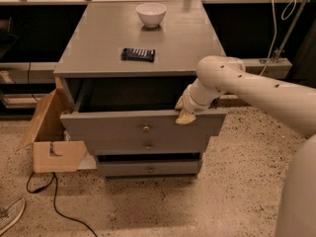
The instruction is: Open top drawer
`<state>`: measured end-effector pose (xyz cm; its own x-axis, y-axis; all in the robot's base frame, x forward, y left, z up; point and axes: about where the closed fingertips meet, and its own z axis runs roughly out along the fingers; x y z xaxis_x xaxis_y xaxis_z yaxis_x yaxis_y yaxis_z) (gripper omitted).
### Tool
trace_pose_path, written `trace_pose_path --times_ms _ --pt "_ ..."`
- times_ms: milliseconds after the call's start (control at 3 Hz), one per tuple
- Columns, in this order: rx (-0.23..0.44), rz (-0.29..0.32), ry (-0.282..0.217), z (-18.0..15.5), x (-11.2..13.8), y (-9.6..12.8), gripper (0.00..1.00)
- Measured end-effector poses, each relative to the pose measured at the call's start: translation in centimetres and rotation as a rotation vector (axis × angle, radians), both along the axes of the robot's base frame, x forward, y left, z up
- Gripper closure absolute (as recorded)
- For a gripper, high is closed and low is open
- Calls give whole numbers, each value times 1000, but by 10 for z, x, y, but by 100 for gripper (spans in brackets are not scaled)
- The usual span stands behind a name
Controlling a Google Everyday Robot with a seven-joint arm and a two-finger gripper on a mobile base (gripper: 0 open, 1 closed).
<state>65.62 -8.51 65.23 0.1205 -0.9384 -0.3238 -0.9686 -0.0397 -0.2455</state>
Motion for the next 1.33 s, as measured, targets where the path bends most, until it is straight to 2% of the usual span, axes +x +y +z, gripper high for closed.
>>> trace_pose_path --times_ms 333,667,1000,1333 --pt "0 0 0 0 0 0 12" --pt "-9 40 38 -7 -10 5 0" --pt "-49 73 110 -14 -34 8 0" --pt "-88 89 170 -16 -59 8 13"
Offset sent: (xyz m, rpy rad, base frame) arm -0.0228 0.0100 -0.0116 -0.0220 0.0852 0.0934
